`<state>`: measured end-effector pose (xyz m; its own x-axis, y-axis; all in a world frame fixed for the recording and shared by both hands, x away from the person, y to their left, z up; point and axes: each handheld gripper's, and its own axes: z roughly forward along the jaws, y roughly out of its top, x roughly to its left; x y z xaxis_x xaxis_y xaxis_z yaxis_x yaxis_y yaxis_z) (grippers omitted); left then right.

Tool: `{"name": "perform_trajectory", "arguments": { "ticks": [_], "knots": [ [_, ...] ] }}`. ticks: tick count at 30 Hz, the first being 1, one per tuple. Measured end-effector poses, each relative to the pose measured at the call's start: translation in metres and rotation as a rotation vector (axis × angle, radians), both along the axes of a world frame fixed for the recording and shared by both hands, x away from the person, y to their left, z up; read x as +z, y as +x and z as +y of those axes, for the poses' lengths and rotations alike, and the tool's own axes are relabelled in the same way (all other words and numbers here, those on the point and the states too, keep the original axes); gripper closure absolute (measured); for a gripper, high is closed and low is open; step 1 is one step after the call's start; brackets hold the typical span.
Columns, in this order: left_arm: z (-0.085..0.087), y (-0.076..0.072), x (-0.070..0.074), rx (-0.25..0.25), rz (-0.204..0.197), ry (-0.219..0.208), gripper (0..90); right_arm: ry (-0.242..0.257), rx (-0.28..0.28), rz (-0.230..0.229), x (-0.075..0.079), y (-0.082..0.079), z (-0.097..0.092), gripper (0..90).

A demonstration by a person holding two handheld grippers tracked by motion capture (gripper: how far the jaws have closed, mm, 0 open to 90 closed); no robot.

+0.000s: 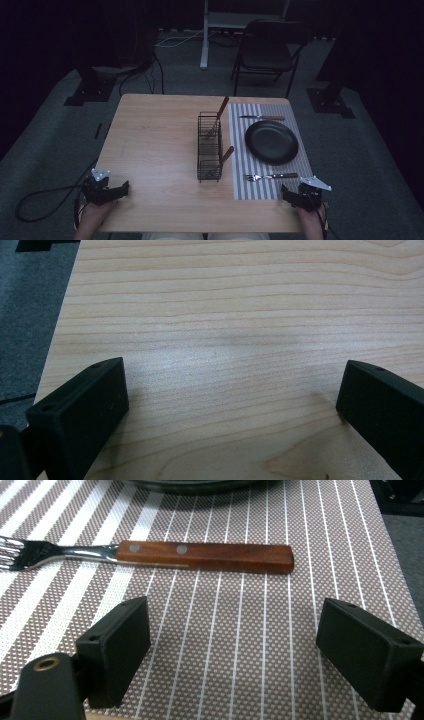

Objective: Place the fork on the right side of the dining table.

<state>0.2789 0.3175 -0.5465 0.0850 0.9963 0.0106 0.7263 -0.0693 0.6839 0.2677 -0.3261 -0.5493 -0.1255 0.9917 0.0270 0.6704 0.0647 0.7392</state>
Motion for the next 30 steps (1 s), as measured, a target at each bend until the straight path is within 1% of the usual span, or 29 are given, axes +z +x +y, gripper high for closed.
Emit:
{"name": "perform_trajectory", "arguments": {
  "ticks": [1,3,5,6,9,11,14,17,20,26,30],
  "knots": [
    [0.000,0.000,0.000,0.000,0.000,0.000,0.7,-0.008,-0.004,0.000,0.000,-0.001,0.001,13.7],
    [0.000,0.000,0.000,0.000,0.000,0.000,0.7,-0.009,-0.001,-0.012,0.000,-0.003,0.005,13.4],
    [0.000,0.000,0.000,0.000,0.000,0.000,0.7,-0.025,-0.004,-0.006,0.000,-0.005,0.009,12.9],
    [0.000,0.000,0.000,0.000,0.000,0.000,0.7,-0.024,-0.009,-0.009,0.000,-0.007,0.010,12.8],
    [0.000,0.000,0.000,0.000,0.000,0.000,0.7,-0.016,-0.045,-0.002,0.000,-0.010,0.011,12.7],
    [0.000,0.000,0.000,0.000,0.000,0.000,0.7,-0.021,-0.073,0.008,0.000,-0.011,0.011,12.7],
    [0.000,0.000,0.000,0.000,0.000,0.000,0.7,-0.011,-0.087,0.010,0.000,-0.012,0.011,12.7],
    [0.000,0.000,0.000,0.004,0.000,0.000,0.7,-0.019,-0.077,0.017,-0.001,-0.012,0.012,12.4],
    [-0.001,-0.001,0.000,0.004,0.000,0.000,0.7,-0.028,-0.079,0.016,-0.001,-0.011,0.013,12.2],
    [-0.001,-0.001,0.000,0.005,0.000,0.000,0.7,-0.013,-0.079,0.021,-0.001,-0.010,0.011,12.2],
    [-0.001,-0.001,0.000,0.005,0.000,0.000,0.7,-0.015,-0.088,0.023,-0.001,-0.009,0.012,12.2]
  ]
}}
